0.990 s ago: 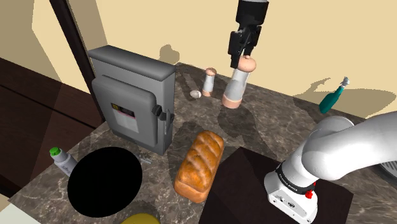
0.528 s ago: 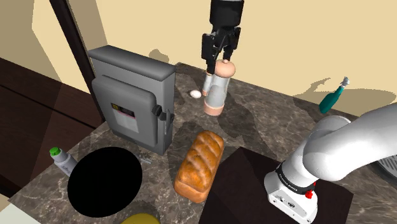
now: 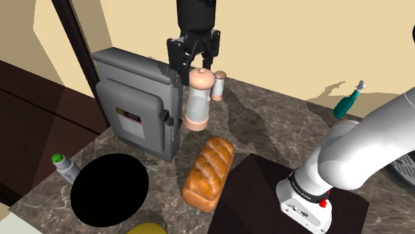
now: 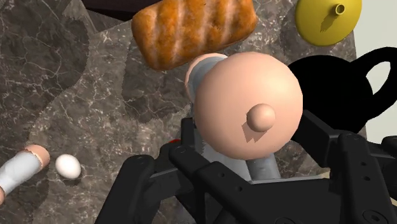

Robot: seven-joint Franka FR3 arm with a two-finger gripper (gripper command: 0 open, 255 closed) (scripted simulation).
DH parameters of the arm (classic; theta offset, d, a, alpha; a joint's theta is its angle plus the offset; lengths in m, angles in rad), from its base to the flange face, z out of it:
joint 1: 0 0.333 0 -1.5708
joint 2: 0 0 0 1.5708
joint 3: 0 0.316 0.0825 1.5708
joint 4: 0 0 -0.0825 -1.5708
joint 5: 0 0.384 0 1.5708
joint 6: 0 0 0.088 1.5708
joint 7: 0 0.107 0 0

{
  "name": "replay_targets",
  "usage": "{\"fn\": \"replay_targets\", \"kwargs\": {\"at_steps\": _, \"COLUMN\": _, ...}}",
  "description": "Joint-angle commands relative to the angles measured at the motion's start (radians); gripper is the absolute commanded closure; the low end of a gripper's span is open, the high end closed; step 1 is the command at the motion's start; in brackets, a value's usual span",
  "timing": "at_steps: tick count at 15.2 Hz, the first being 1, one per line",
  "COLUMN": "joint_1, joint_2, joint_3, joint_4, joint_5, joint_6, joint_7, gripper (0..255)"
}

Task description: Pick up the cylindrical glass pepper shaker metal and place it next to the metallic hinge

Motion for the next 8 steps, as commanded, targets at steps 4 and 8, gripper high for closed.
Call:
{"fn": "replay_targets", "kwargs": {"at_steps": 4, "joint_1": 0.042, "joint_2": 0.164, "joint_3": 0.098, "joint_4": 0.163, "joint_5": -0.049, "joint_6": -0.002, "joint_7": 0.15, "gripper": 255}}
{"fn": "replay_targets", "kwargs": {"at_steps": 8, "joint_1": 0.042, "joint_2": 0.146, "joint_3": 0.094, "joint_4": 0.09, "joint_5": -0.04, "joint_6": 0.054, "joint_7": 0.141, "gripper": 255}}
